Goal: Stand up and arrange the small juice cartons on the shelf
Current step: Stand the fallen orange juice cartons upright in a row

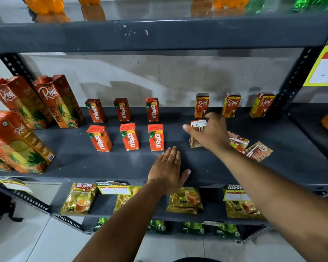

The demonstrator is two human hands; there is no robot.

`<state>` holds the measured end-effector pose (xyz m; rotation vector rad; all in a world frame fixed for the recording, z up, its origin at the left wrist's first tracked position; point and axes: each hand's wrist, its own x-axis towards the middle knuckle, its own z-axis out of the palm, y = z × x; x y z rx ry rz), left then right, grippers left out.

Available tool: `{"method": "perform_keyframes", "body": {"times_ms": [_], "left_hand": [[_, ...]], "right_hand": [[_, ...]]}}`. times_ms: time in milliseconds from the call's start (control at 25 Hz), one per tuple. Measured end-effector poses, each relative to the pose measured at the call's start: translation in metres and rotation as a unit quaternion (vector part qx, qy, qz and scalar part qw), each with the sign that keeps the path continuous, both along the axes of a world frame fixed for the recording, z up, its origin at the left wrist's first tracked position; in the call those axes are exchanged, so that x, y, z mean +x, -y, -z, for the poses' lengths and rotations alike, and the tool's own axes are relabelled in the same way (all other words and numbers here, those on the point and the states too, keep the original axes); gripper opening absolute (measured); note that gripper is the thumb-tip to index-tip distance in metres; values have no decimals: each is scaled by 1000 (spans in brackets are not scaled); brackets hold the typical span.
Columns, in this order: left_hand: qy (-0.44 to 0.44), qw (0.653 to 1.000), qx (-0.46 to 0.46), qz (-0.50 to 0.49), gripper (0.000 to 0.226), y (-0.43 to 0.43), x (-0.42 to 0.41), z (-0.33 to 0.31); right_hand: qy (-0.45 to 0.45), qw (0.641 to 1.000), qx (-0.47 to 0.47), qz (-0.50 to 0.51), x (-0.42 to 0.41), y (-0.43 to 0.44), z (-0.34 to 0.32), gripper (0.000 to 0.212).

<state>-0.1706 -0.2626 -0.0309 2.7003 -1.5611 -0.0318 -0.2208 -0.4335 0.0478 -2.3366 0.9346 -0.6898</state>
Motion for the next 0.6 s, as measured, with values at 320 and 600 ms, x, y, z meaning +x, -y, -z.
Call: {"method": "perform_keyframes", "body": {"times_ms": [320,600], "left_hand": [[-1,1000,-9,1,82,-2,-2,-1],[-6,1000,-8,-4,84,-2,-1,0]], "right_hand": [[-425,849,-152,-274,16,25,-79,57],[-427,722,-399,-372,6,38,-93,37]]}}
